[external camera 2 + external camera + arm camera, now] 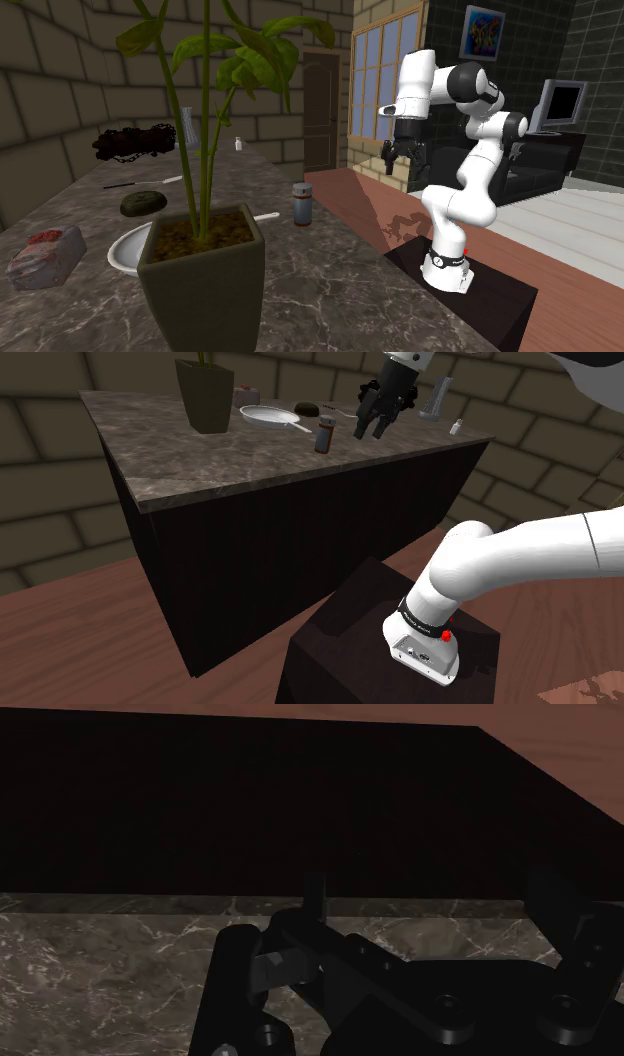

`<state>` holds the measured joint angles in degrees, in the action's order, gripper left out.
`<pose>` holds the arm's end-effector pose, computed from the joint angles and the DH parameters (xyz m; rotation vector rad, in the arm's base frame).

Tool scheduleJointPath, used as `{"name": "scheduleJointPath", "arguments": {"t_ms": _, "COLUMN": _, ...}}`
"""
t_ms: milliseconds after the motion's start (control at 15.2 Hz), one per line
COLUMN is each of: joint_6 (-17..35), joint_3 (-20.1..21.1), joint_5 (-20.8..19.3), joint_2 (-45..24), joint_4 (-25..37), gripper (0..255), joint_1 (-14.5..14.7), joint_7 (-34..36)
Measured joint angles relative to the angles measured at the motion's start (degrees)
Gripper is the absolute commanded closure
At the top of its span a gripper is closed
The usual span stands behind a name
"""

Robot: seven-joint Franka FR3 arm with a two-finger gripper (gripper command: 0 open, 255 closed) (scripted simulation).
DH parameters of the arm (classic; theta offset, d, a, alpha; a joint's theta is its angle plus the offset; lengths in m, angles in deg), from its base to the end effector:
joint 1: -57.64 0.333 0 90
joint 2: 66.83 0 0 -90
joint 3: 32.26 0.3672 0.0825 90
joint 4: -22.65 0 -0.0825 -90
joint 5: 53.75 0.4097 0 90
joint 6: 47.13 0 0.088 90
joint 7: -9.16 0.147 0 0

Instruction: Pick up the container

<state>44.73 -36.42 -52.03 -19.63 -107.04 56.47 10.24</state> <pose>0.2916 -0.0328 0.6471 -3.0492 0.1396 -0.2514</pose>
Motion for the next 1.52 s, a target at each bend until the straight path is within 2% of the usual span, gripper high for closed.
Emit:
{"name": "scheduleJointPath", "arguments": {"t_ms": 132, "joint_6": 0.32, "joint_3": -0.56, "joint_5": -0.24, "joint_2": -1.05, "joint_4": 0.56, "gripper": 0, "joint_1": 0.01, "joint_7": -0.68}}
{"name": "scheduleJointPath", "arguments": {"t_ms": 462, "joint_6": 1.43, "joint_3": -4.67, "joint_5": -1.33, "joint_2": -10.81, "joint_4": 7.36, "gripper": 0, "joint_1": 0.47, "joint_7": -6.03}}
{"name": "scheduleJointPath", "arguments": {"t_ms": 858, "joint_6": 1.22, "joint_3": -10.10, "joint_5": -0.94, "joint_2": -24.89, "joint_4": 19.10, "gripper": 0, "joint_1": 1.23, "joint_7": -13.68}}
{"name": "scheduleJointPath", "arguments": {"t_ms": 1188, "joint_6": -0.55, "joint_3": -13.93, "joint_5": 1.60, "joint_2": -38.21, "joint_4": 31.59, "gripper": 0, "joint_1": 1.36, "joint_7": -20.15}}
{"name": "scheduleJointPath", "arguments": {"t_ms": 1518, "joint_6": -5.30, "joint_3": -16.90, "joint_5": 5.64, "joint_2": -51.78, "joint_4": 46.85, "gripper": 0, "joint_1": -0.64, "joint_7": -26.75}}
